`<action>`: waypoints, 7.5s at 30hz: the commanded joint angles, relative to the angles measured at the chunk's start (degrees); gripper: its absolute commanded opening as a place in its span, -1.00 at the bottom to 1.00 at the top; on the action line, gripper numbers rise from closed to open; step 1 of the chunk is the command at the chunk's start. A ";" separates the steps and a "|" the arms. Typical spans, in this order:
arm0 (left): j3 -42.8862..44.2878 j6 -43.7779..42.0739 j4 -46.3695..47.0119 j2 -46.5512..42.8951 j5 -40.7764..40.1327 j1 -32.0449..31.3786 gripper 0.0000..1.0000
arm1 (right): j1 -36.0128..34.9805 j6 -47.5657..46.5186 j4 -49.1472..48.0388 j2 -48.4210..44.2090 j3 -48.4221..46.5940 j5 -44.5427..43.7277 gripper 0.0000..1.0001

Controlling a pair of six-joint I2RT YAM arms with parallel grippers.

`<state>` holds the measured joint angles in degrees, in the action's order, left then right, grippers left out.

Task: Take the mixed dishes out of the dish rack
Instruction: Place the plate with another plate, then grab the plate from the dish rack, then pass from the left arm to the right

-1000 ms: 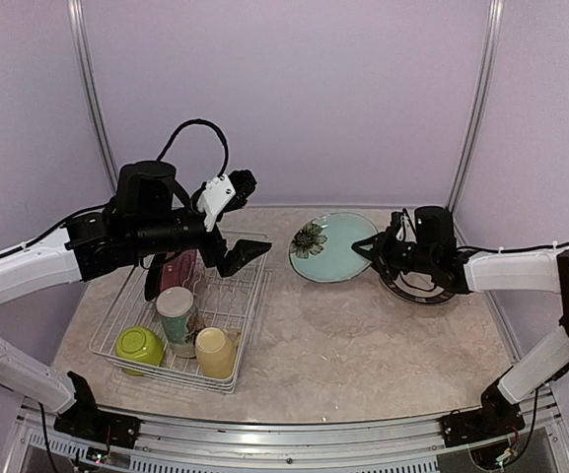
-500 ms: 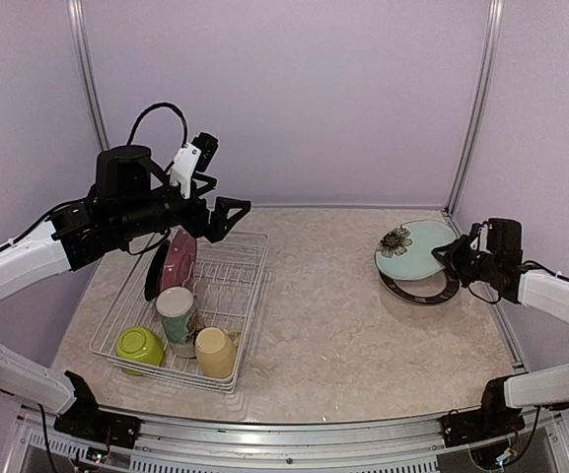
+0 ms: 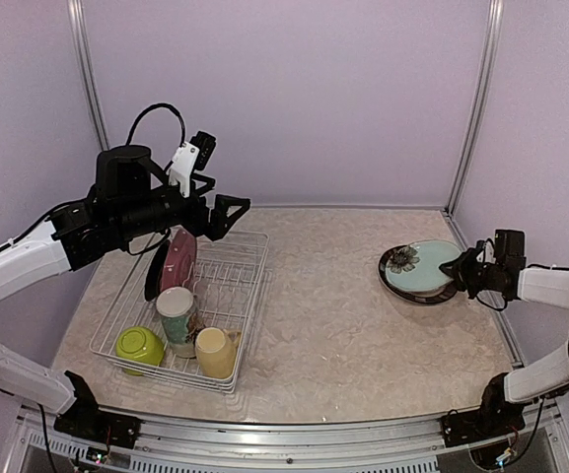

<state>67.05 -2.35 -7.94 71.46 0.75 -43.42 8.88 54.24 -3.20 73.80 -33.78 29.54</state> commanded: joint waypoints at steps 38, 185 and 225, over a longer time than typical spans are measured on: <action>4.61 2.14 -4.31 1.94 -0.64 0.29 0.98 | -3.05 -20.40 16.52 4.09 -8.13 -10.76 0.57; 7.84 21.33 -15.90 -2.66 26.59 26.28 -1.00 | -33.27 -19.12 25.26 12.86 -26.63 -27.41 0.87; -10.59 -52.57 22.07 11.26 -26.28 -20.03 -1.00 | -43.11 10.04 -16.08 13.30 -19.86 -2.48 0.88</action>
<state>57.06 -48.40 -0.62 84.25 -19.40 -62.67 -30.61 56.80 -7.55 82.52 -53.47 22.04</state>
